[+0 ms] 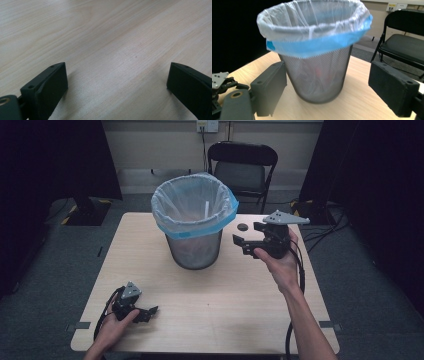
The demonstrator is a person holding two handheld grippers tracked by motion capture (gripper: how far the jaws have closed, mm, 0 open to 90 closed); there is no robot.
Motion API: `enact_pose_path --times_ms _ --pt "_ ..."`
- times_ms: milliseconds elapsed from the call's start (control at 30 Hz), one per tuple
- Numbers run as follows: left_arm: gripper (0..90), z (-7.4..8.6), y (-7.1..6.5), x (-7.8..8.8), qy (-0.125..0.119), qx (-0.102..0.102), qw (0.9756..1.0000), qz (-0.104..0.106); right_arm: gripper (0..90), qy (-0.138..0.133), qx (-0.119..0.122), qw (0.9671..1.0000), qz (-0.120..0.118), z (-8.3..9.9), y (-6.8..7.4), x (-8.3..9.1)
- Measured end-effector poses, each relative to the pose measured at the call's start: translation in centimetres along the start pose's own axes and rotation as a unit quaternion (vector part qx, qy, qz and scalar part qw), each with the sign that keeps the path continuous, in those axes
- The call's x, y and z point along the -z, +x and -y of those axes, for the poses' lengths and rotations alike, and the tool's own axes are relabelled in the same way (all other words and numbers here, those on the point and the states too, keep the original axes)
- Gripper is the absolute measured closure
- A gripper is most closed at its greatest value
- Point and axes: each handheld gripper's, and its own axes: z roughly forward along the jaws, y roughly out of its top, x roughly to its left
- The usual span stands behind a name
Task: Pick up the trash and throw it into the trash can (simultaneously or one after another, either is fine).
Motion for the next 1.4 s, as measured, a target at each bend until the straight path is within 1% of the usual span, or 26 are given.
enact_pose_path --times_ms 100,133,167,200,267,300,333,367,433,533,567,633,667,700,867,967,1033,1100,1133,1167,1200,1233,1267,1300,1333,1400 --pt "2.9 0.0 0.0 0.0 0.000 0.000 1.0000 0.000 14.6 0.004 -0.002 1.0000 0.006 0.7 0.0 0.1" --pt "2.9 0.0 0.0 0.0 0.000 0.000 1.0000 -0.001 14.6 0.005 -0.004 1.0000 0.006 1.5 -0.1 0.2" --pt "2.9 0.0 0.0 0.0 0.000 0.000 1.0000 -0.001 14.6 0.005 -0.004 1.0000 0.006 1.5 -0.1 0.2" --pt "2.9 0.0 0.0 0.0 0.000 0.000 1.0000 0.000 14.5 0.011 -0.011 0.9999 0.005 2.3 -0.4 0.2" --pt "2.9 0.0 0.0 0.0 0.000 0.000 1.0000 0.000 14.4 0.016 -0.019 0.9997 0.008 3.2 -0.7 0.2" --pt "2.9 0.0 0.0 0.0 0.000 0.000 1.0000 0.000 14.4 0.016 -0.019 0.9997 0.008 3.2 -0.7 0.2" --pt "2.9 0.0 0.0 0.0 0.000 0.001 1.0000 0.000 14.4 0.023 -0.024 0.9993 0.017 4.1 -0.9 0.3" --pt "2.9 0.0 0.0 0.0 0.000 0.000 1.0000 0.000 14.4 0.024 -0.027 0.9992 0.018 4.5 -1.1 0.3" --pt "2.9 0.0 0.0 0.0 0.000 0.000 1.0000 0.000 14.4 0.024 -0.030 0.9991 0.019 4.8 -1.2 0.4" --pt "2.9 0.0 0.0 0.0 0.000 0.000 1.0000 0.000 14.4 0.035 -0.036 0.9983 0.029 6.3 -1.4 0.6" --pt "2.9 0.0 0.0 0.0 0.000 0.000 1.0000 0.000 14.4 0.035 -0.036 0.9983 0.029 6.3 -1.4 0.6" --pt "2.9 0.0 0.0 0.0 0.000 0.001 1.0000 0.000 14.4 0.041 -0.042 0.9976 0.036 7.5 -1.6 0.9" --pt "2.9 0.0 0.0 0.0 0.000 0.001 1.0000 0.000 14.4 0.041 -0.042 0.9976 0.036 7.5 -1.6 0.9" --pt "2.9 0.0 0.0 0.0 0.000 0.001 1.0000 0.000 14.4 0.042 -0.053 0.9969 0.040 8.4 -1.7 1.1" --pt "2.9 0.0 0.0 0.0 0.000 0.001 1.0000 -0.001 14.4 0.058 -0.055 0.9950 0.060 10.1 -2.0 1.6" --pt "2.9 0.0 0.0 0.0 0.000 0.001 1.0000 -0.001 14.5 0.061 -0.053 0.9947 0.064 10.9 -2.3 1.7" --pt "2.9 0.0 0.0 0.0 0.000 0.001 1.0000 -0.001 14.5 0.074 -0.059 0.9929 0.073 12.2 -2.7 1.8" --pt "2.9 0.0 0.0 0.0 0.000 0.001 1.0000 -0.001 14.5 0.077 -0.064 0.9922 0.074 12.6 -2.9 1.8" --pt "2.9 0.0 0.0 0.0 0.000 0.001 1.0000 -0.001 14.5 0.084 -0.073 0.9909 0.075 13.4 -3.1 1.9" --pt "2.9 0.0 0.0 0.0 0.000 0.001 1.0000 -0.001 14.5 0.084 -0.073 0.9909 0.075 13.4 -3.1 1.9" --pt "2.9 0.0 0.0 0.0 0.000 0.001 1.0000 -0.001 14.9 0.095 -0.077 0.9891 0.082 14.2 -3.3 1.9" --pt "2.9 0.0 0.0 0.0 0.000 0.001 1.0000 -0.001 14.9 0.095 -0.077 0.9891 0.082 14.2 -3.3 1.9" --pt "2.9 0.0 0.0 0.0 0.000 0.001 1.0000 -0.001 15.1 0.104 -0.077 0.9876 0.089 15.0 -3.4 2.0" --pt "2.9 0.0 0.0 0.0 0.000 0.001 1.0000 -0.001 15.1 0.104 -0.077 0.9876 0.089 15.0 -3.4 2.0" --pt "2.9 0.0 0.0 0.0 0.000 0.001 1.0000 -0.001 15.1 0.112 -0.080 0.9860 0.094 15.8 -3.6 2.1" --pt "2.9 0.0 0.0 0.0 0.000 0.001 1.0000 -0.001 15.3 0.122 -0.081 0.9842 0.100 16.6 -3.7 2.2"
